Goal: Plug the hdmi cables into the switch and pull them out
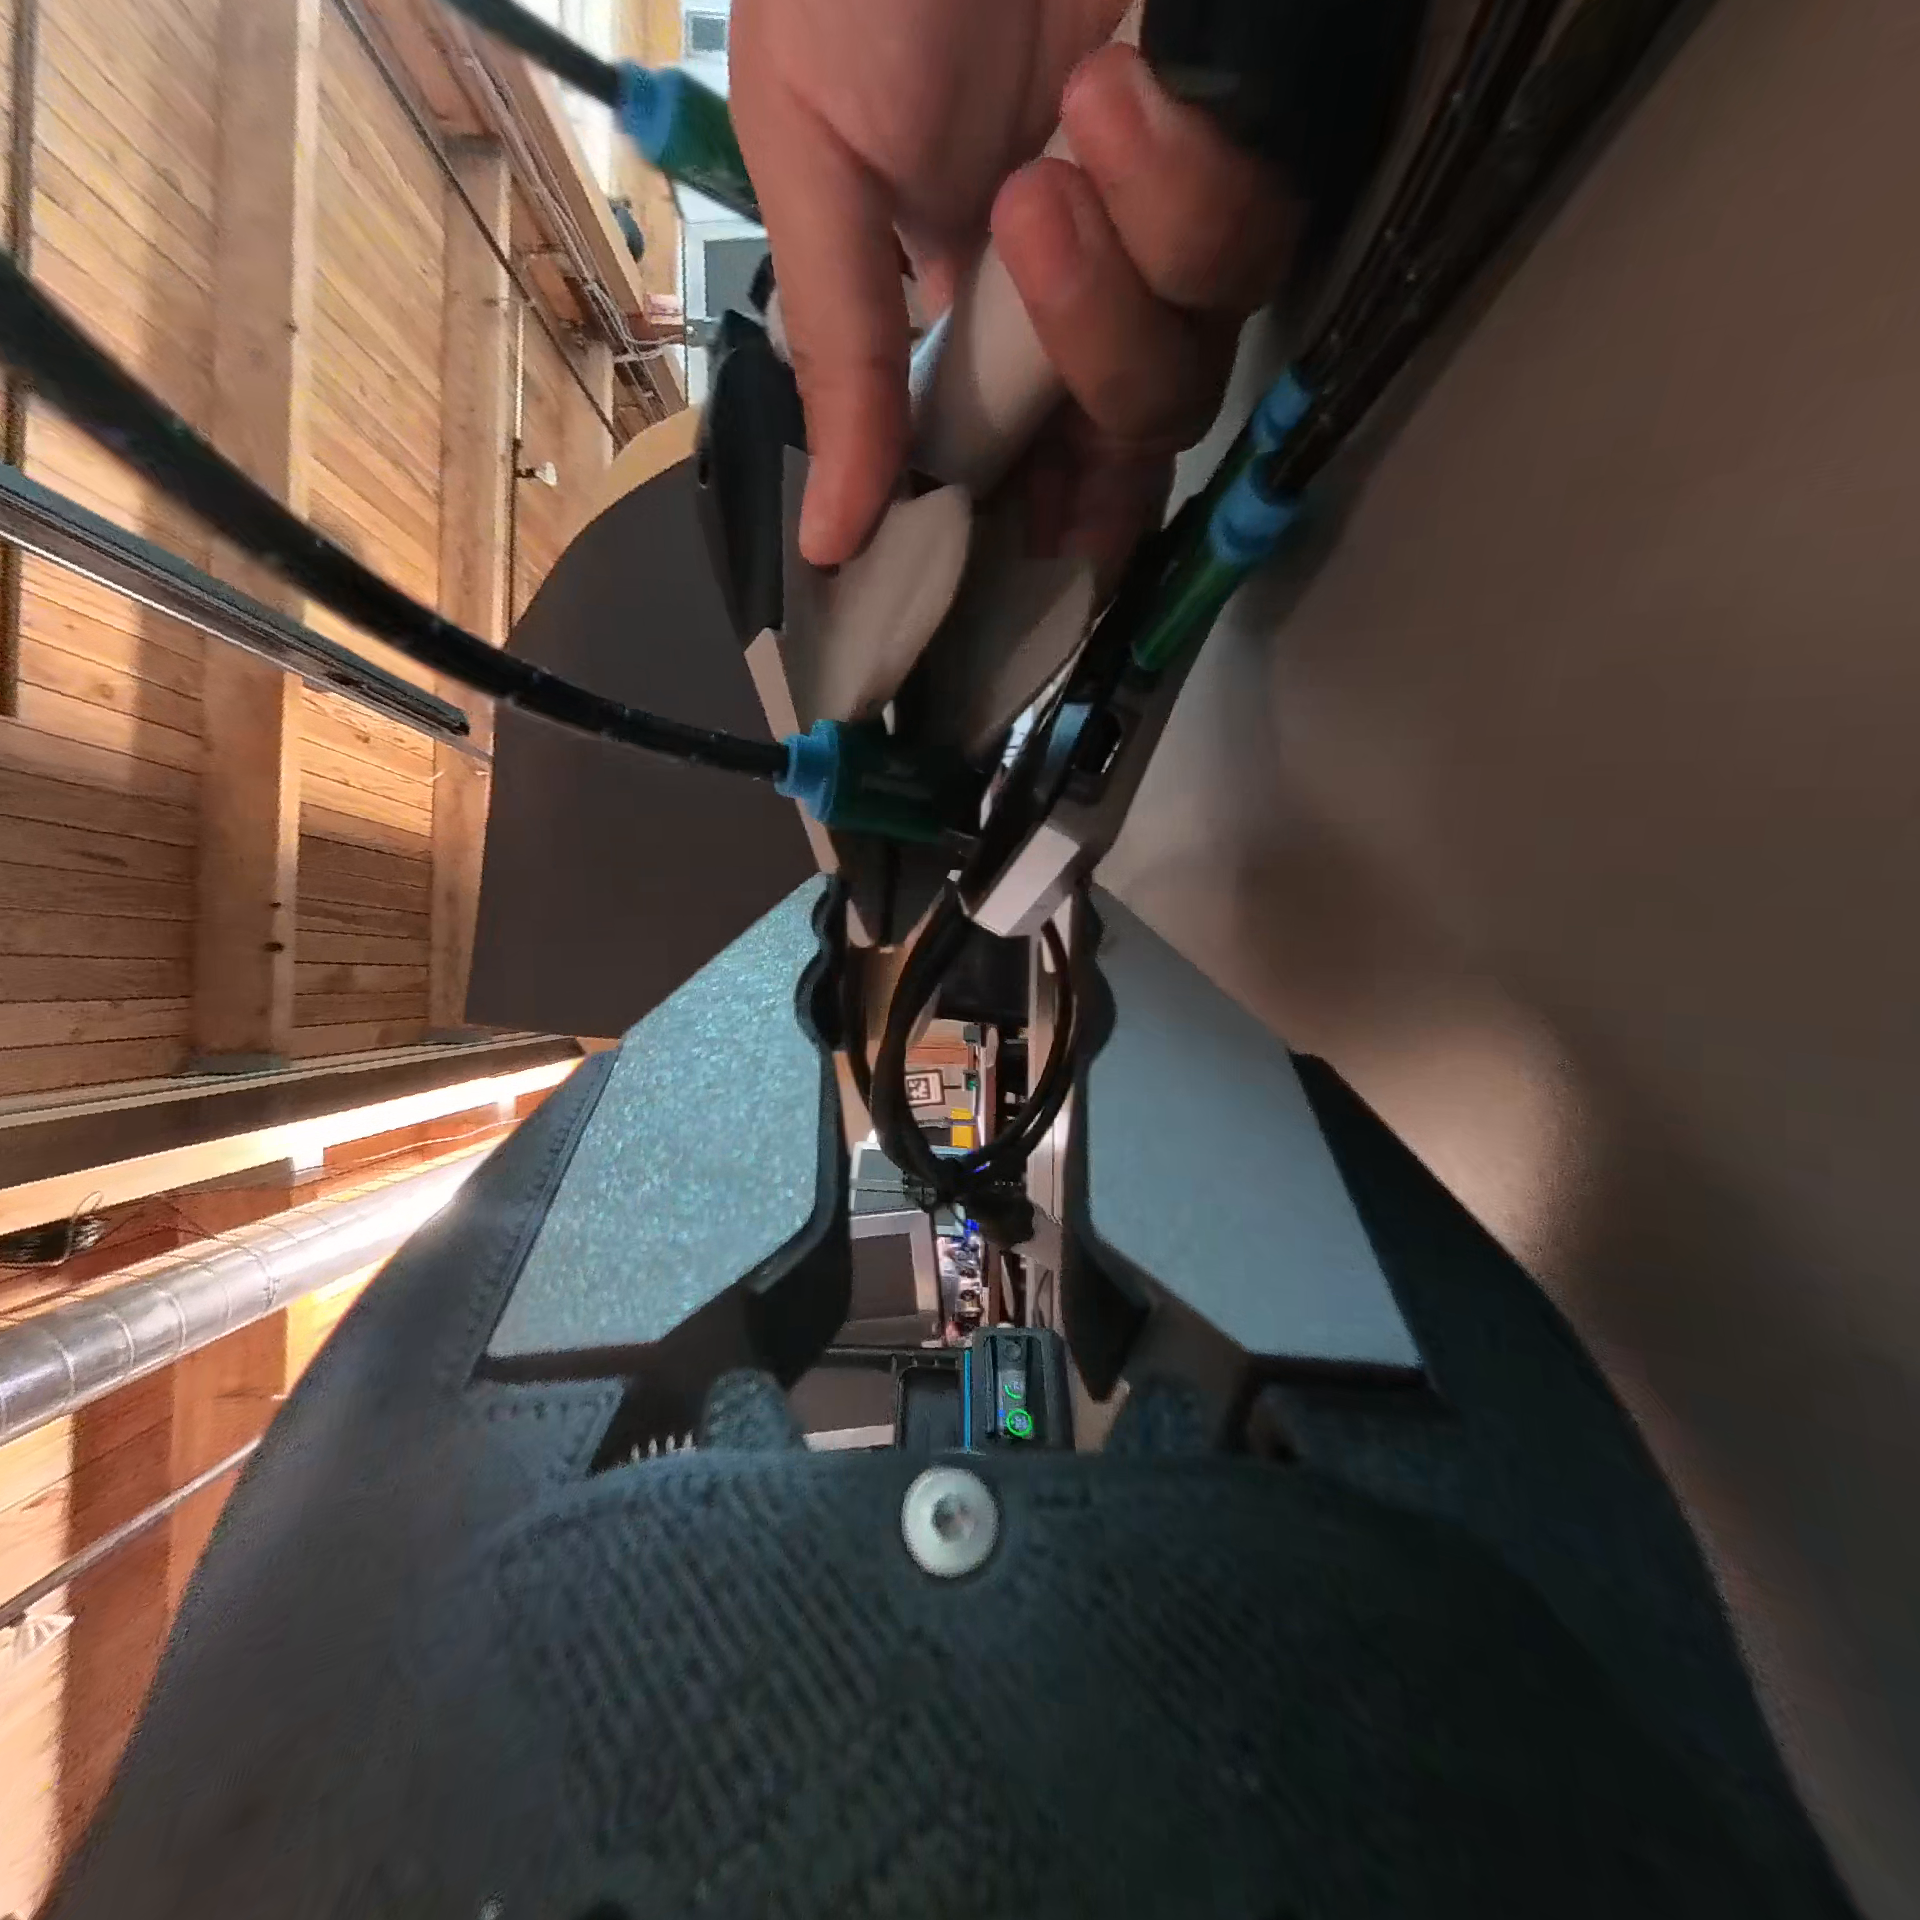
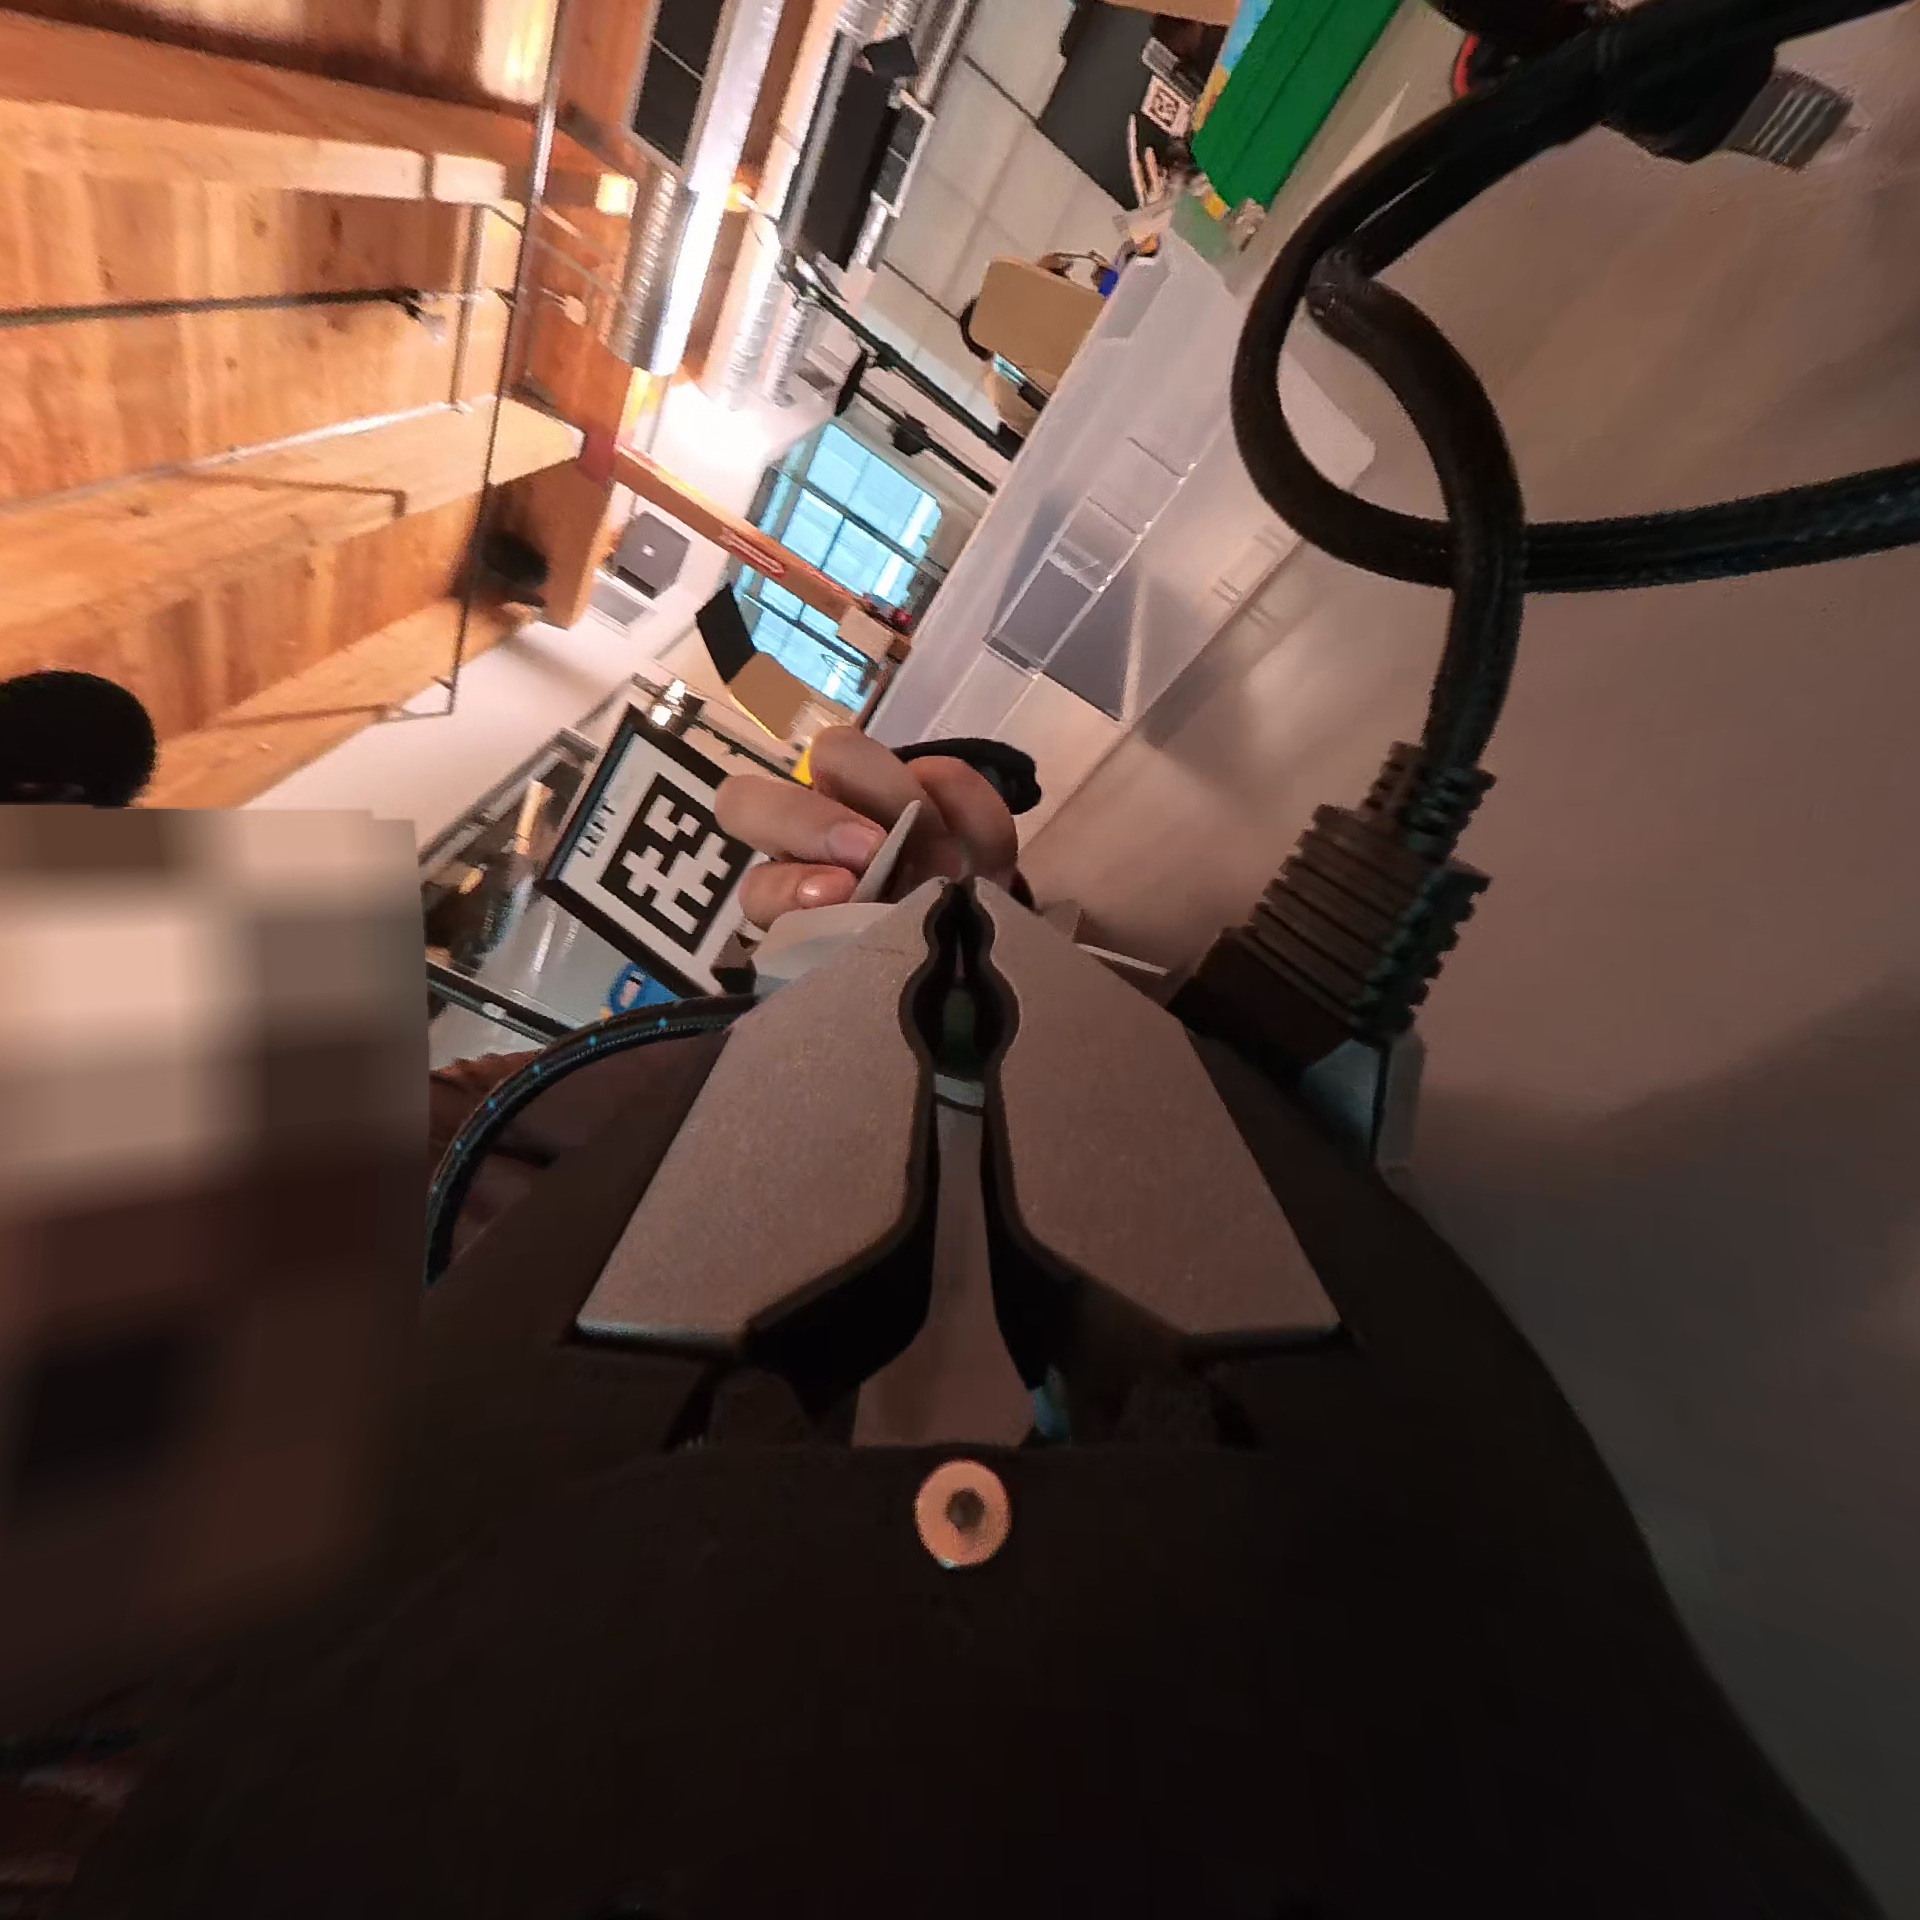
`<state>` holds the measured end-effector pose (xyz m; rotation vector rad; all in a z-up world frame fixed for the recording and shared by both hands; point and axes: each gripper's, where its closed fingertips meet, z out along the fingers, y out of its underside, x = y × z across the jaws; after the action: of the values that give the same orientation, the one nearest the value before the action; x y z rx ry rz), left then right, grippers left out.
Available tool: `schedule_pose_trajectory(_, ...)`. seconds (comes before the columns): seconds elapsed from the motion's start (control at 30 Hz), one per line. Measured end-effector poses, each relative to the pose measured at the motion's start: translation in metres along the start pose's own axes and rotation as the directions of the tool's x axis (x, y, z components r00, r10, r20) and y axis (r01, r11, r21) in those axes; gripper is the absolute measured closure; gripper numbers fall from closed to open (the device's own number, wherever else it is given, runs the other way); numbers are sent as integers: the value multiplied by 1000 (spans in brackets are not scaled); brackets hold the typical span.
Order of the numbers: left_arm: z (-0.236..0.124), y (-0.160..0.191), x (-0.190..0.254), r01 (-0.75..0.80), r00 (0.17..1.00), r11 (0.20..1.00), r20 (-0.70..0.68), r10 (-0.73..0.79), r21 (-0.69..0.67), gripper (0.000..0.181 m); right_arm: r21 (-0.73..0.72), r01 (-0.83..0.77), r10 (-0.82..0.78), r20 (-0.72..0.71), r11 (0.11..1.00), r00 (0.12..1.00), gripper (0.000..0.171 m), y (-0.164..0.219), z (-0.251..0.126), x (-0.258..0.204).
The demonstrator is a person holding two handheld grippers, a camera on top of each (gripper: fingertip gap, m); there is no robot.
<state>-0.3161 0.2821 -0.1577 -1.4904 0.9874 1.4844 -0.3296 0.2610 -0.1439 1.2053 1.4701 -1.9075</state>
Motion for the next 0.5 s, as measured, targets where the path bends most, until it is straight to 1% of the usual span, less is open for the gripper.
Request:
schedule_pose_trajectory(0.03, 0, -1, -1, 7, 1000, 1000, 4, -7, 3, 144, 16, -15, 15, 17, 1000, 1000, 171, -2, -1, -1)
schedule_pose_trajectory(0.1, -1, -4, 0, 20, 1000, 1000, -6, -20, 16, 158, 75, -52, 47, 65, 996, 997, 171, -11, -6, -5)
schedule_pose_trajectory(0.17, 0, -7, 2, 9, 1000, 999, -10, -8, 31, 163, 151, -89, 75, 95, 985, 993, 171, -22, -15, -5)
schedule_pose_trajectory(0.2, 0, -9, 4, -1, 1000, 999, -18, 2, 36, 163, 175, -102, 84, 107, 979, 991, 171, -26, -18, -5)
schedule_pose_trajectory(0.27, -1, -12, 7, -12, 1000, 999, -24, 13, 46, 163, 170, -123, 104, 116, 978, 988, 171, -25, -20, -4)
schedule_pose_trajectory(0.37, -2, -17, 12, -21, 999, 997, -40, 23, 72, 156, 139, -152, 134, 128, 979, 983, 171, -21, -14, -3)
schedule_pose_trajectory(0.43, -2, -23, 18, -28, 998, 995, -61, 33, 92, 153, 141, -201, 175, 178, 970, 968, 171, -22, -11, -5)
schedule_pose_trajectory(0.5, -3, -26, 21, -17, 996, 996, -82, 24, 92, 155, 136, -253, 214, 247, 958, 945, 171, -24, -11, -10)
